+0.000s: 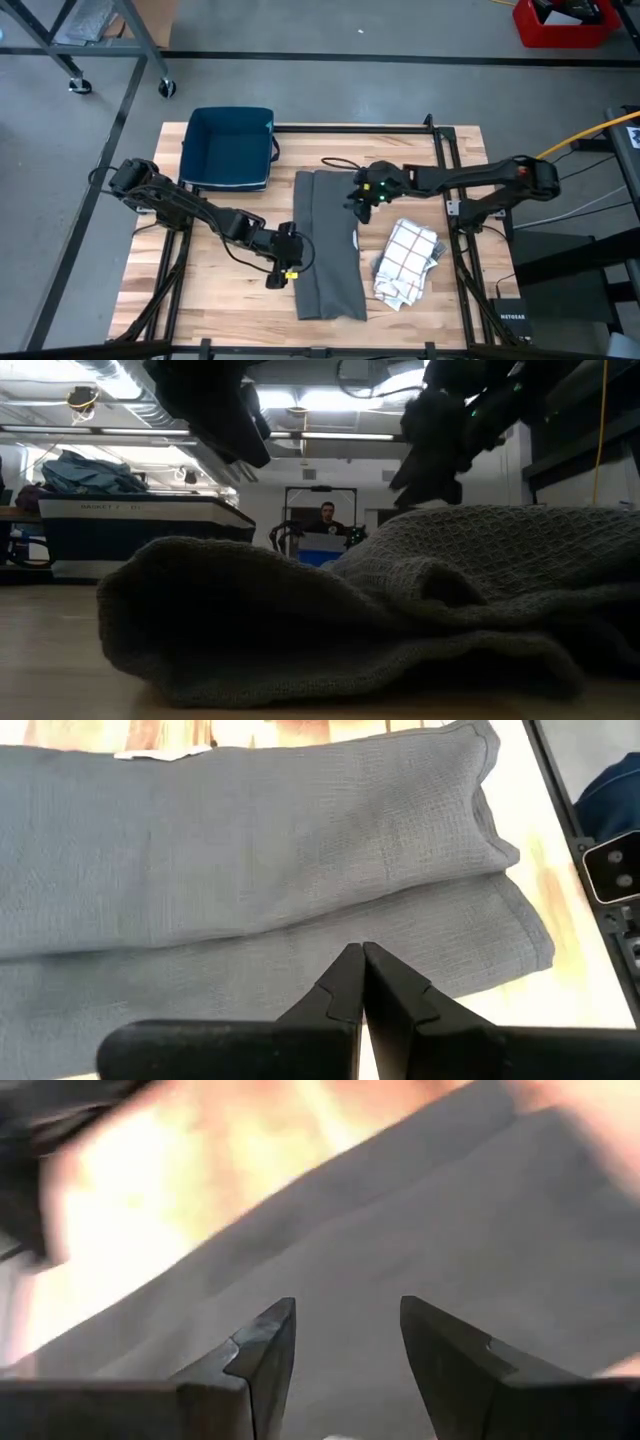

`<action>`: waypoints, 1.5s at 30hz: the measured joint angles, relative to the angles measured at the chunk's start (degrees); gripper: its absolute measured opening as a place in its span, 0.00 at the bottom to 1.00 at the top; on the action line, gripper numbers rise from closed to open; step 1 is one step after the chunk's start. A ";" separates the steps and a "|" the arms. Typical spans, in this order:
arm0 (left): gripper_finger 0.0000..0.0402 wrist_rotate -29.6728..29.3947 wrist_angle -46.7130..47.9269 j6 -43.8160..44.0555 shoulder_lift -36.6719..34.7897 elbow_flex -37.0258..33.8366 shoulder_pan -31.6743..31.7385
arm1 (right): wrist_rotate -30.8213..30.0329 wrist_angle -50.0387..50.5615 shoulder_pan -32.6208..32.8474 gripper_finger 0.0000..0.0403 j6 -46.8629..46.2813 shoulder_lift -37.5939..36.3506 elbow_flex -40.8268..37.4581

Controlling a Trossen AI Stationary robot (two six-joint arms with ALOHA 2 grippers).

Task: Fold towel
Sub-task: Fold the gray towel

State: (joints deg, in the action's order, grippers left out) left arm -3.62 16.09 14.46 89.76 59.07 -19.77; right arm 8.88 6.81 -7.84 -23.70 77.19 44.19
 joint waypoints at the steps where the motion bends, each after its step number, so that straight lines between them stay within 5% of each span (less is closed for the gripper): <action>1: 0.00 0.00 0.12 0.33 0.00 -0.02 0.00 | 3.01 0.95 0.00 0.46 -0.16 -0.86 0.02; 6: 0.03 0.06 0.14 0.81 0.00 -0.01 0.04 | 19.22 4.30 0.97 0.46 -6.49 -2.13 0.06; 10: 0.17 0.20 0.45 2.92 0.00 -0.02 0.04 | 24.51 3.85 5.05 0.46 -7.16 -1.64 0.06; 19: 0.49 0.20 0.96 2.92 -0.02 0.00 -0.06 | 20.47 3.70 10.87 0.46 -19.17 1.70 0.06; 26: 0.52 0.25 1.94 -6.78 -0.02 0.00 -2.19 | 23.76 3.59 10.88 0.46 -20.93 5.98 0.06; 32: 0.53 0.21 3.12 -17.05 0.25 0.00 -5.30 | 26.21 3.24 13.61 0.46 -9.56 7.04 0.06; 38: 0.53 -0.03 2.61 -28.45 1.63 0.00 -7.75 | 18.71 2.00 22.63 0.46 5.80 7.06 0.06; 45: 0.53 -0.50 1.13 -34.04 2.45 -0.04 -7.65 | -1.99 2.20 33.39 0.46 22.94 7.10 0.06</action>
State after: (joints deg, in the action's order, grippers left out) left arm -4.12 17.21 -19.57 92.21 59.03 -27.42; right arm 6.89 9.00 25.55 -0.77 84.28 44.25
